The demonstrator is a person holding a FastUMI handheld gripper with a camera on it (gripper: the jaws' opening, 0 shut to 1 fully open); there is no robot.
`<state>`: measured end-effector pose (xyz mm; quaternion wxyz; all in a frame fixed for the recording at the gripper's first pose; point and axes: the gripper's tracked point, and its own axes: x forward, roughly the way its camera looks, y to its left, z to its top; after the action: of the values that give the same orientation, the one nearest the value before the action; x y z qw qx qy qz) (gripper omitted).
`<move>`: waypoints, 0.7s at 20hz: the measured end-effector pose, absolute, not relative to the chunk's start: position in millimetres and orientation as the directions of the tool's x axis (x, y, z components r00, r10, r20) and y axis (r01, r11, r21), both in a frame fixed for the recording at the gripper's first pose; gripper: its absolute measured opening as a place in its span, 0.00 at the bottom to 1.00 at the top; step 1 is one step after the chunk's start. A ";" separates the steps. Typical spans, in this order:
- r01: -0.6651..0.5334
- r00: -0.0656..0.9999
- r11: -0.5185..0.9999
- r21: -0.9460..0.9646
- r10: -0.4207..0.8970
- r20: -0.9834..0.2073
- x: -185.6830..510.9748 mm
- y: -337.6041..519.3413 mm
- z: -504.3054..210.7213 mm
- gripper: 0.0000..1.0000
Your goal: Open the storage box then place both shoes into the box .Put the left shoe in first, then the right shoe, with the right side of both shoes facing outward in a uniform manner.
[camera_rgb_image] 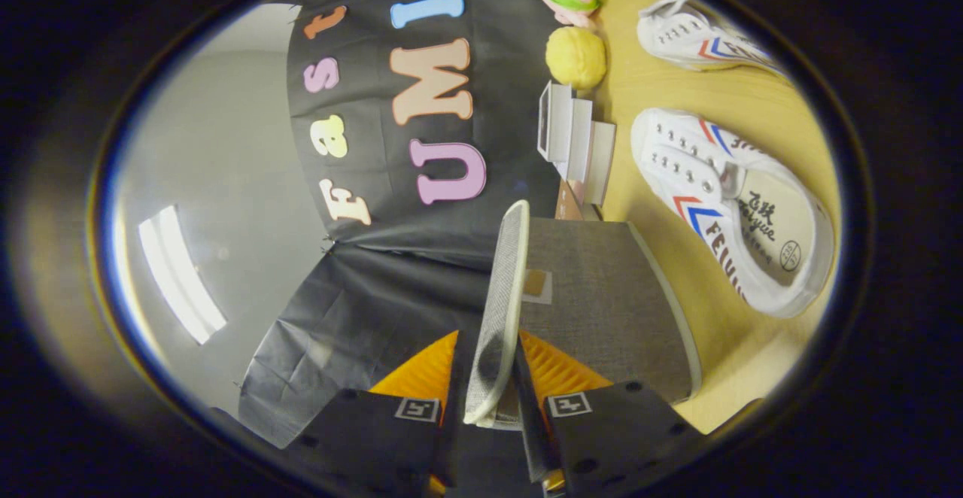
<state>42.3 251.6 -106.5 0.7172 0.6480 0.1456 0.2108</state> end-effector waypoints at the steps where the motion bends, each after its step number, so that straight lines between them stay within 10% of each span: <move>1: -0.120 0.865 0.082 0.989 0.498 0.063 41.9 256.5 -103.2 0.34; 6: -0.126 0.879 0.199 0.972 0.477 0.016 48.1 257.4 -96.9 0.11; 14: -0.277 0.877 0.416 0.866 0.479 0.051 39.7 272.6 -48.2 0.15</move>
<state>39.7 272.6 -48.2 0.8352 0.4907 0.1025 0.2262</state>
